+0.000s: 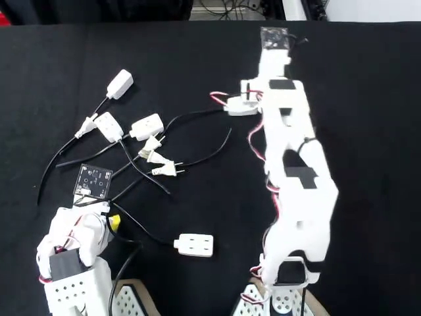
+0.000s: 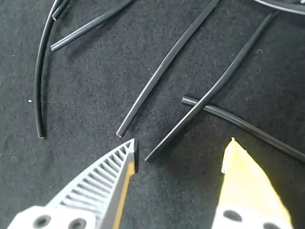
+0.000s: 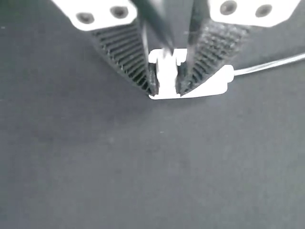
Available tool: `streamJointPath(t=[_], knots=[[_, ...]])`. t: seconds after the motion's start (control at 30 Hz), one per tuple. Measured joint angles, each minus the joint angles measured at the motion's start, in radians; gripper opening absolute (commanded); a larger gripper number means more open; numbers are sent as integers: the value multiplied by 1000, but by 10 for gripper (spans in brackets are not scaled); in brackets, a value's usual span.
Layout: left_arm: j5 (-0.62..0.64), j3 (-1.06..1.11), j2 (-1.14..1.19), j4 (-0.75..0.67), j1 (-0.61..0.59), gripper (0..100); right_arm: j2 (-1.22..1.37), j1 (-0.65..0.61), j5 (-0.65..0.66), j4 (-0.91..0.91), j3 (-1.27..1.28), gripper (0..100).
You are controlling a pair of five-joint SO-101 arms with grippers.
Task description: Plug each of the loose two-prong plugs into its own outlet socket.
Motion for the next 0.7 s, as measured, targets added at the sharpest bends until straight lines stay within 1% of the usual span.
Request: streamJointPath(t=[0.2, 0.27, 0.33, 0.47, 0.63, 0.7], knots=[[0, 0, 0, 0, 0, 289, 21, -41, 0, 227, -172, 186], [0, 0, 0, 0, 0, 289, 21, -46, 0, 302, -230, 223], [0, 0, 0, 0, 0, 289, 21, -46, 5, 384, -288, 237], [0, 0, 0, 0, 0, 289, 21, -46, 54, 565, -427, 237], [0, 0, 0, 0, 0, 289, 21, -46, 121, 838, -654, 237], [0, 0, 0, 0, 0, 289, 18, -46, 161, 881, -707, 237]])
